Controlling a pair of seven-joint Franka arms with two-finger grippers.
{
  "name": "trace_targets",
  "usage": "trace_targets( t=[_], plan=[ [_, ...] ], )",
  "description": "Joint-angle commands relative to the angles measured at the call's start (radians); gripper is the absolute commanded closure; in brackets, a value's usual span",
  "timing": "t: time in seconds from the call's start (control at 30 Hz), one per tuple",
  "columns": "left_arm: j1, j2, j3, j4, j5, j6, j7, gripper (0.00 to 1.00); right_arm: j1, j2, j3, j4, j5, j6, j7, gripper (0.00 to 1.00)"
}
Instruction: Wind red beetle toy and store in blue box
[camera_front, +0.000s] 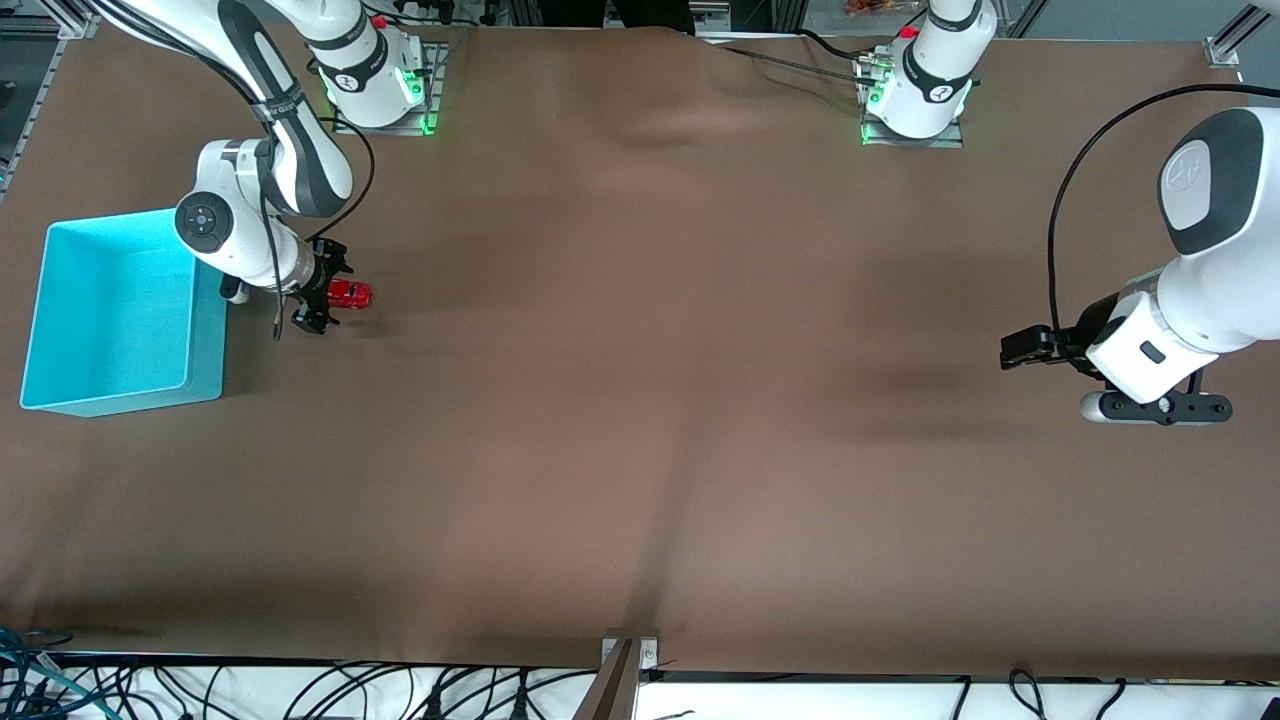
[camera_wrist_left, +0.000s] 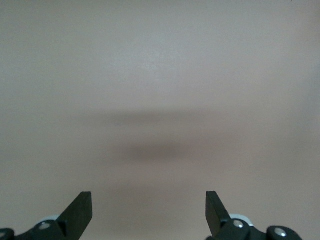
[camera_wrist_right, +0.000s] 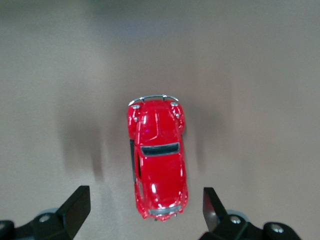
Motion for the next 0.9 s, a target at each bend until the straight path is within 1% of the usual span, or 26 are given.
trace_targets(
  t=[0.0,0.6,0.63,0.67,0.73,0.77,0.8,0.87],
  plan=[
    [-0.003,0.001,0.003,0.012,-0.018,-0.018,-0.002,0.0,0.004,0.004,-0.001,-0.017,-0.034,0.04,0.008,0.0],
    [-0.003,0.001,0.003,0.012,-0.018,-0.018,-0.002,0.0,0.002,-0.001,-0.004,-0.011,-0.036,0.042,0.021,0.0],
    [-0.003,0.001,0.003,0.012,-0.018,-0.018,-0.002,0.0,0.002,-0.002,-0.004,-0.011,-0.036,0.042,0.021,0.04],
    [-0.003,0.001,0.003,0.012,-0.018,-0.018,-0.002,0.0,0.002,-0.002,-0.004,-0.011,-0.036,0.042,0.021,0.12],
    [-0.003,0.001,0.003,0.012,-0.018,-0.018,-0.002,0.0,0.002,-0.001,-0.004,-0.011,-0.036,0.042,0.021,0.16],
    [-0.003,0.001,0.003,0.012,-0.018,-0.018,-0.002,0.0,0.002,-0.001,-0.004,-0.012,-0.036,0.04,0.021,0.24],
    [-0.003,0.001,0.003,0.012,-0.018,-0.018,-0.002,0.0,0.002,-0.001,-0.004,-0.012,-0.036,0.04,0.021,0.28],
    [-0.003,0.001,0.003,0.012,-0.018,-0.018,-0.002,0.0,0.002,0.001,-0.004,-0.012,-0.036,0.039,0.021,0.34]
  ],
)
